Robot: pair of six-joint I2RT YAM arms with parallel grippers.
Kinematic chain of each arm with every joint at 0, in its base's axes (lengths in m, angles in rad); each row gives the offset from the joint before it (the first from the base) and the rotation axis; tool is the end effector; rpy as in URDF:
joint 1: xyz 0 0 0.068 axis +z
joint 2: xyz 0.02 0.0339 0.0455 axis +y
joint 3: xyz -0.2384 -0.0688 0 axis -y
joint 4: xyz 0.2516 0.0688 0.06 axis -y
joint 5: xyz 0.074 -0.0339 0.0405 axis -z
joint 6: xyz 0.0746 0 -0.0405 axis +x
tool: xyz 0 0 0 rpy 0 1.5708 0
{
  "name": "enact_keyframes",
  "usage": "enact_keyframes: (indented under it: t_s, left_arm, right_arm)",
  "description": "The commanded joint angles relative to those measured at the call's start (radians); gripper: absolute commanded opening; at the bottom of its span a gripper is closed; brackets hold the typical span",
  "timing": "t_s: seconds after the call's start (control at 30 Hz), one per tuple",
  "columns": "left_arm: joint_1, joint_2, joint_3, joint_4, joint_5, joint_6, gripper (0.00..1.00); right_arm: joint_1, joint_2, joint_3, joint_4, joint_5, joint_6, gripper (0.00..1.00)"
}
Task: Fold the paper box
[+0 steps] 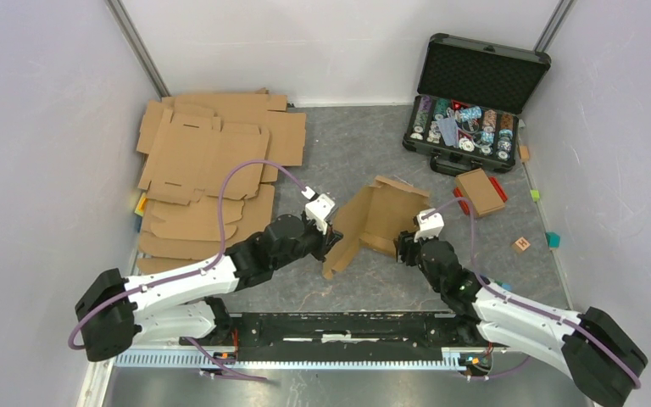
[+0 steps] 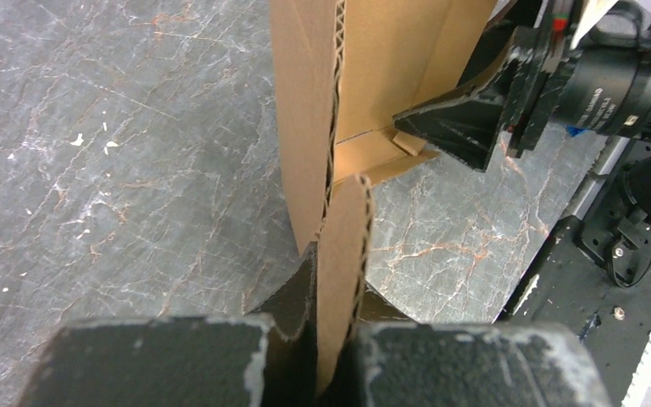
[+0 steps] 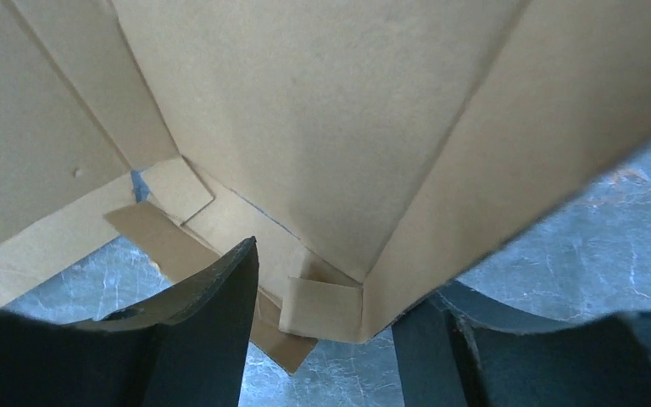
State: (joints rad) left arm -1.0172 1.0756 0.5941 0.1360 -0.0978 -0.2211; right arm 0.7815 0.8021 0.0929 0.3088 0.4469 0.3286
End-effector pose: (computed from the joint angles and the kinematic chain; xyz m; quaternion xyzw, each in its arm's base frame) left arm 0.1623 -0.2488 0.2097 0.2908 0.7642 -0.3008 0.4909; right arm 0.1749 0.1281 0.1115 -0.0632 0.8196 0.1269 0.5551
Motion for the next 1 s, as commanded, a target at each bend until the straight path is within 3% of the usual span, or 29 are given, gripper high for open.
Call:
enact_keyframes:
  t_s: [0.0,0.17,0.33,0.67,0.77,0.9,0.97]
  left_arm:
    - [-0.02,0.021,-0.015,0.102,0.046,-0.052,0.02]
    - [-0.026,0.037,-0.021,0.114,0.046,-0.06,0.02]
    - [-0.027,0.04,-0.014,0.116,0.05,-0.06,0.02]
    - [-0.032,0.049,-0.011,0.116,0.047,-0.061,0.02]
    - [-0.032,0.048,-0.011,0.115,0.045,-0.061,0.02]
    - [-0.035,0.05,-0.01,0.115,0.044,-0.061,0.02]
    - [-0.037,0.052,-0.01,0.114,0.043,-0.064,0.02]
  right_arm:
    - [0.002,0.063,0.015,0.072,-0.11,0.002,0.65]
    - [0.002,0.098,0.021,0.076,-0.164,-0.008,0.72]
    - [0.002,0.104,0.005,0.098,-0.241,-0.032,0.93]
    - [0.004,0.168,0.023,0.096,-0.318,-0.083,0.98]
    - [0.003,0.172,0.023,0.103,-0.293,-0.077,0.89]
    - [0.002,0.169,0.03,0.11,-0.248,-0.046,0.66]
    - [0.002,0.17,0.032,0.111,-0.228,-0.031,0.64]
